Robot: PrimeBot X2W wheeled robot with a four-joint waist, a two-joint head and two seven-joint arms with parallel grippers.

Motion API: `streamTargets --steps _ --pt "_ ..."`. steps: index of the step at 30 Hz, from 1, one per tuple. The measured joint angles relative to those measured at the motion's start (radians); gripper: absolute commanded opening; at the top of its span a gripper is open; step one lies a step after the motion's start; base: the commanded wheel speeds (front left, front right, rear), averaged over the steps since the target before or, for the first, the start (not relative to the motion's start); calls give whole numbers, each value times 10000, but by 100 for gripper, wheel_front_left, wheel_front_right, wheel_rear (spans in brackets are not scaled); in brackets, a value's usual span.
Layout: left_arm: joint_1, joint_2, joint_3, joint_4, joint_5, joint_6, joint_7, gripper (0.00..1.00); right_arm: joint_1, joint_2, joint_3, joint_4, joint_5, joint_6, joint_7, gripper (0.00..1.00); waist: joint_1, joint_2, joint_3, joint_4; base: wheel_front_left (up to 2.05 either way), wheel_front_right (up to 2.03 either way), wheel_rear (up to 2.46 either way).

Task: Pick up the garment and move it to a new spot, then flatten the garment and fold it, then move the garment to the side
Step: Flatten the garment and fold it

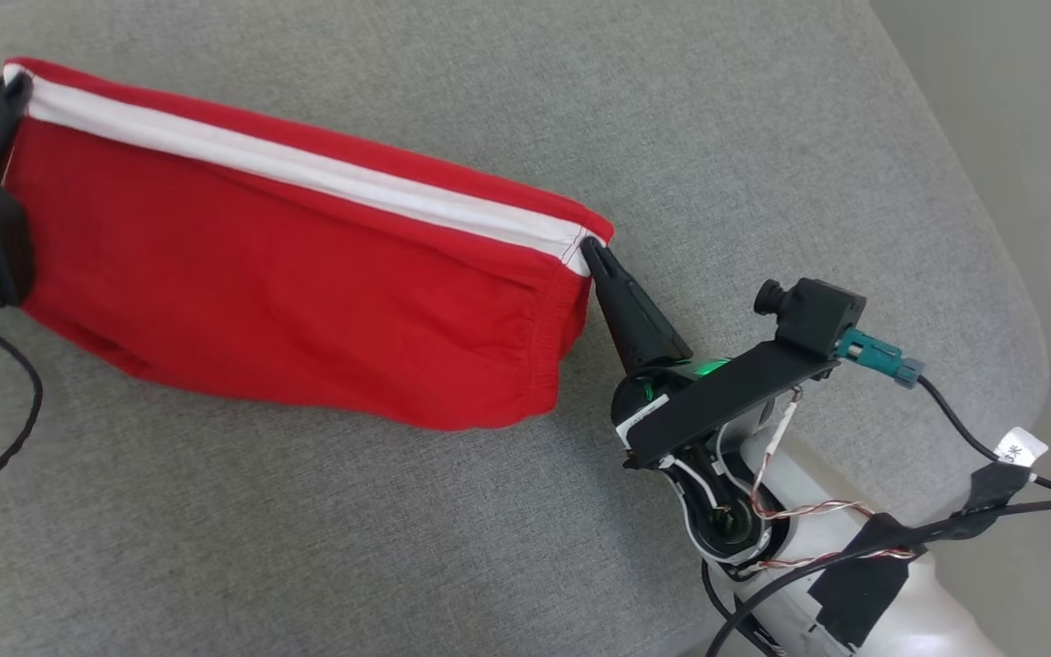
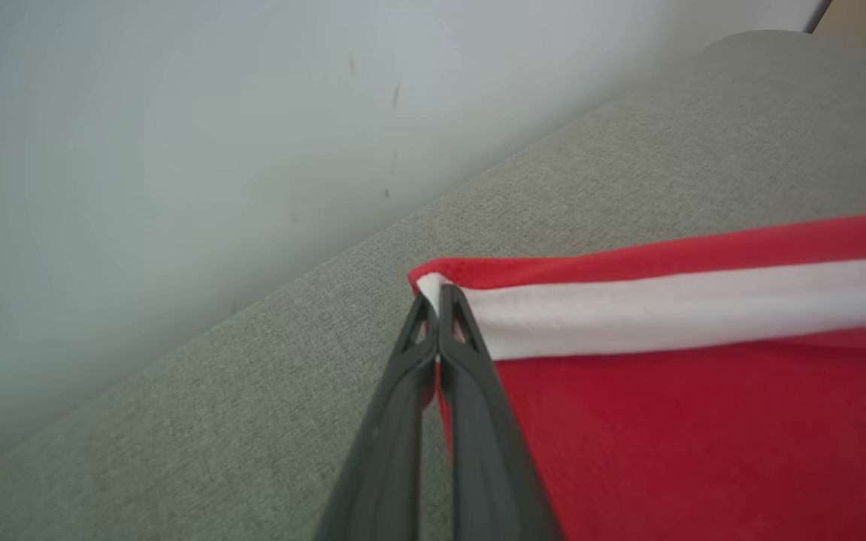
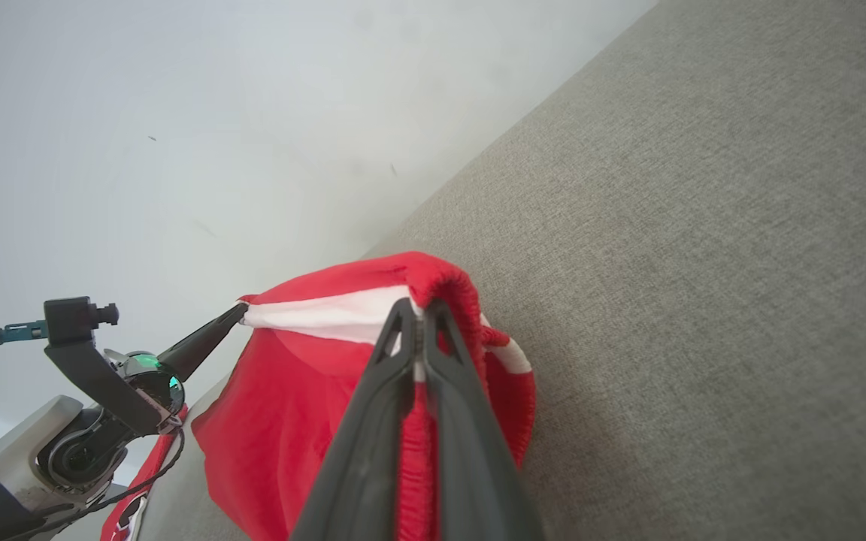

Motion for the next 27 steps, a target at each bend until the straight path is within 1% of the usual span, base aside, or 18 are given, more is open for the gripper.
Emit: streamTargets --steps 4,6,7,8,9,14,18,23,25,26,27 --pt "-166 -8 -449 525 -75 0 -199 0 -17 182 -25 228 -192 0 -2 0 0 0 109 -98 0 0 0" --pt "-239 -77 -575 694 -117 0 -533 0 -17 230 -69 307 -272 0 -2 0 0 0 113 -88 0 0 0" --pt "-243 -117 -635 800 -151 2 -723 8 -13 236 -111 345 -305 0 -2 23 0 0 96 -71 0 0 0" --pt "-243 -226 -884 930 -174 2 -1078 100 24 199 -186 431 -447 0 -4 98 -1 0 36 -6 0 0 0" --pt "-243 -288 -947 1011 -217 2 -1283 100 56 180 -234 499 -518 0 -2 100 -1 0 -7 37 0 0 0" --pt "-189 -460 -1304 1386 -577 2 -1985 100 353 -48 -136 711 -709 0 -4 100 -2 -1 -353 280 0 0 0" --pt "29 -504 -1398 1569 -846 2 -2623 100 704 -466 -253 596 -932 0 -4 100 -2 -1 -707 458 0 0 0" --pt "556 -495 -1361 1645 -1189 2 -3150 100 1395 -767 -1239 153 -1626 0 -6 100 -2 -2 -1182 662 0 0 0" --pt "836 -491 -1227 1611 -1264 61 -3317 100 1708 -788 -1755 -75 -2077 0 -4 100 -3 -2 -1368 738 0 0 0" --pt "836 -491 -1227 1611 -1264 61 -3317 100 1708 -788 -1755 -75 -2077 0 -4 100 -3 -2 -1368 738 0 0 0" --pt "969 -487 -1158 1561 -1315 111 -3354 100 1898 -757 -2036 -240 -2316 0 -6 100 -3 -1 -1460 778 0 0 0"
